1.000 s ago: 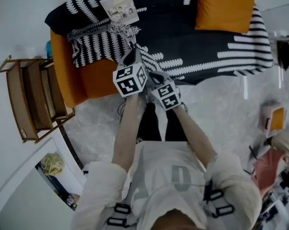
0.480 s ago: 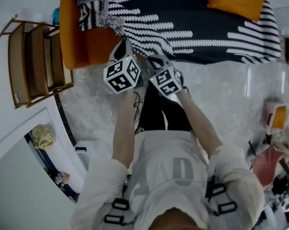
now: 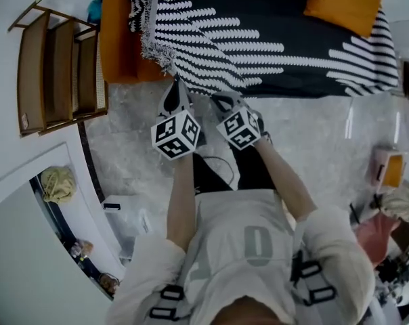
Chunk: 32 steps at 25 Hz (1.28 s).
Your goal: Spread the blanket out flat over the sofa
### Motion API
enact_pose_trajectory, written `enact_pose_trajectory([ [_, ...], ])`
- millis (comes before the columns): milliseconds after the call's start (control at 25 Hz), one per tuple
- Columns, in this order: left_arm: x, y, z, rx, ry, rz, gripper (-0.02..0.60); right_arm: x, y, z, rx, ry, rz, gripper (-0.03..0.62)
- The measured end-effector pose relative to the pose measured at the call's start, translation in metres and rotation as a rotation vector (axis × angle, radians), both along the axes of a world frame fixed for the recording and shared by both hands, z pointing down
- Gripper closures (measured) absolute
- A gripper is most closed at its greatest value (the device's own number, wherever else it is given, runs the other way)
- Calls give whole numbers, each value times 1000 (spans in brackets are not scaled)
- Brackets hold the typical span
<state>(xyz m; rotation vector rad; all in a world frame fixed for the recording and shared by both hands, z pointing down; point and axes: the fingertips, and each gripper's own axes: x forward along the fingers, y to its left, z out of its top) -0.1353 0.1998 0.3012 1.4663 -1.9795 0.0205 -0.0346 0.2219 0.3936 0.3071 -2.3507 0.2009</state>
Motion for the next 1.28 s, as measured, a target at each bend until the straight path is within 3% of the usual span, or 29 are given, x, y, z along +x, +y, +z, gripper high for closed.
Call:
enact_pose_trajectory([
  [240,-39,61,18,35,33,42,569,-42,48,18,7,71,-22,581],
  [480,-54,122,52,-3,71,99,570,-56,96,45,10,157,-69,581],
  [880,-69,204,131,-105,82,-26,571,-63,166,124,-79,208,-223,582],
  [1120,-95,230,231,-185,90,-98,571,-81,190,213,-158,238,-279,581],
  [1280,-95,232,294,-226,97,-106,571,-74,196,269,-189,274,-312,582],
])
